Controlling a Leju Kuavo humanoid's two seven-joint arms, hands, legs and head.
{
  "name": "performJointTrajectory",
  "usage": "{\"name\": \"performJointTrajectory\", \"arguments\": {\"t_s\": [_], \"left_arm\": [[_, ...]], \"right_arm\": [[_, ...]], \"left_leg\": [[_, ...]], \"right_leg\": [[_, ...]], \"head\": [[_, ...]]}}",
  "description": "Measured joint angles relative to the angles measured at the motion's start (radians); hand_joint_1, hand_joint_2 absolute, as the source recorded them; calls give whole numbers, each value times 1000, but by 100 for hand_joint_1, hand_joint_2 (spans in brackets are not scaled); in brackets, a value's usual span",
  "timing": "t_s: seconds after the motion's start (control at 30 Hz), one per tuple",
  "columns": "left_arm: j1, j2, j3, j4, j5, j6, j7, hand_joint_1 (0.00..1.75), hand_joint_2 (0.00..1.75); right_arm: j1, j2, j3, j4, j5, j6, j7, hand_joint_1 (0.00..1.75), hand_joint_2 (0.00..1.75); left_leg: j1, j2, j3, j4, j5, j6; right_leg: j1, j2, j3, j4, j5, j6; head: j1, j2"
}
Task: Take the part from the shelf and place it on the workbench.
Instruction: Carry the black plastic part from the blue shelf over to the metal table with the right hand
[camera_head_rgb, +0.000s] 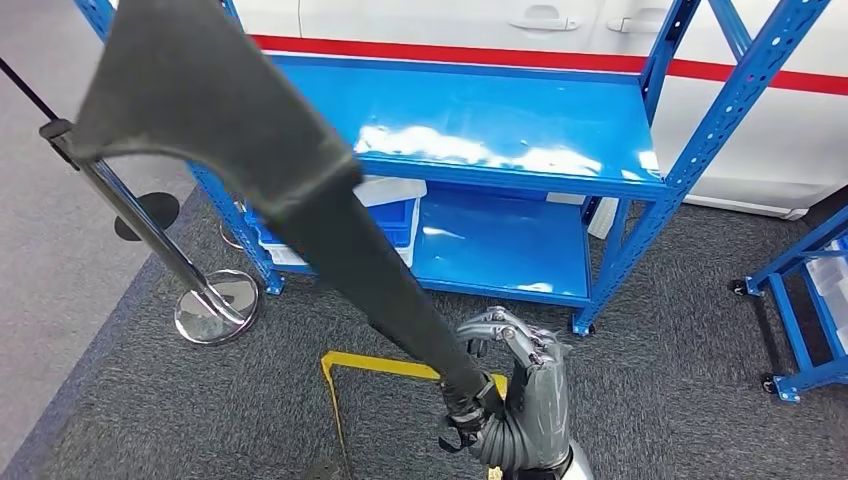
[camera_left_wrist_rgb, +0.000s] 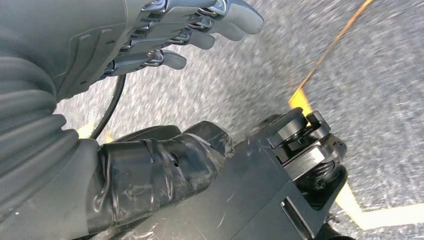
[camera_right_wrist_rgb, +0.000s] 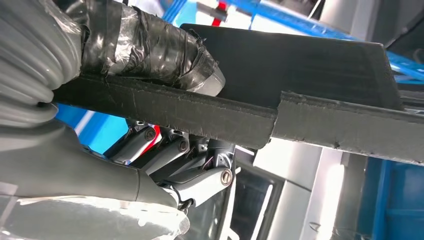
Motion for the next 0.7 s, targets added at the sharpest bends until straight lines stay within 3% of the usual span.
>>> {"name": "performJointTrajectory", "arguments": {"t_s": [0.07,0.13,0.2,0.27,0.3,0.4,0.43,0.47,0.5,0.57,0.63,0.7], "left_arm": [[10,0,0,0,13,-13,-18,0,175],[15,0,0,0,15,-22,-28,0,175],[14,-1,0,0,19,-25,-29,0,175],[17,-4,0,0,27,-21,-28,0,175],[21,-5,0,0,33,-18,-28,0,175],[30,-6,1,0,43,-11,-20,0,175],[31,-6,1,0,40,-12,-13,0,175],[33,-6,1,0,35,-15,-7,0,175],[34,-6,1,0,31,-22,-2,0,175],[37,-6,1,0,29,-39,-2,0,175],[37,-6,1,0,32,-52,-7,0,175],[37,-6,1,-1,38,-58,-12,0,175]], "right_arm": [[-1,8,0,7,-53,0,-40,175,175],[-6,18,1,17,-122,0,-92,175,175],[-15,31,4,29,-203,1,-149,175,175],[-23,41,7,40,-273,1,-198,175,175],[-25,44,9,45,-305,1,-219,175,175],[-26,52,11,62,-444,2,-301,175,175],[-27,53,12,68,-503,3,-334,175,175],[-28,54,13,73,-560,7,-365,175,175],[-30,54,13,77,-607,12,-392,175,175],[-35,54,13,83,-665,22,-428,175,175],[-40,55,13,86,-685,28,-441,175,175],[-43,56,13,89,-699,34,-449,175,175]], "left_leg": [[0,2,85,-87,47,6],[-7,15,186,-231,32,18],[-18,18,224,-307,9,33],[-19,5,221,-317,26,48],[-19,-1,218,-320,36,54],[-19,-15,197,-322,59,72],[-20,-21,187,-319,65,74],[-21,-29,177,-315,70,74],[-22,-39,167,-310,74,72],[-21,-60,152,-296,77,69],[-23,-77,135,-277,77,62],[-21,-91,119,-266,80,51]], "right_leg": [[1,1,-31,3,21,4],[3,-4,-48,3,37,12],[0,-17,-50,1,51,24],[-3,-26,-53,4,52,37],[-4,-23,-60,21,37,41],[-5,-6,-119,182,-73,45],[-5,-3,-137,239,-101,45],[-5,-2,-141,268,-111,45],[-5,0,-126,260,-102,44],[-6,16,-50,150,-55,40],[-7,47,9,46,-33,35],[-5,55,17,22,-33,30]], "head": [[0,0],[1,0],[-1,0],[-3,0],[-2,0],[2,0],[3,0],[3,0],[3,0],[3,0],[2,0],[2,0]]}}
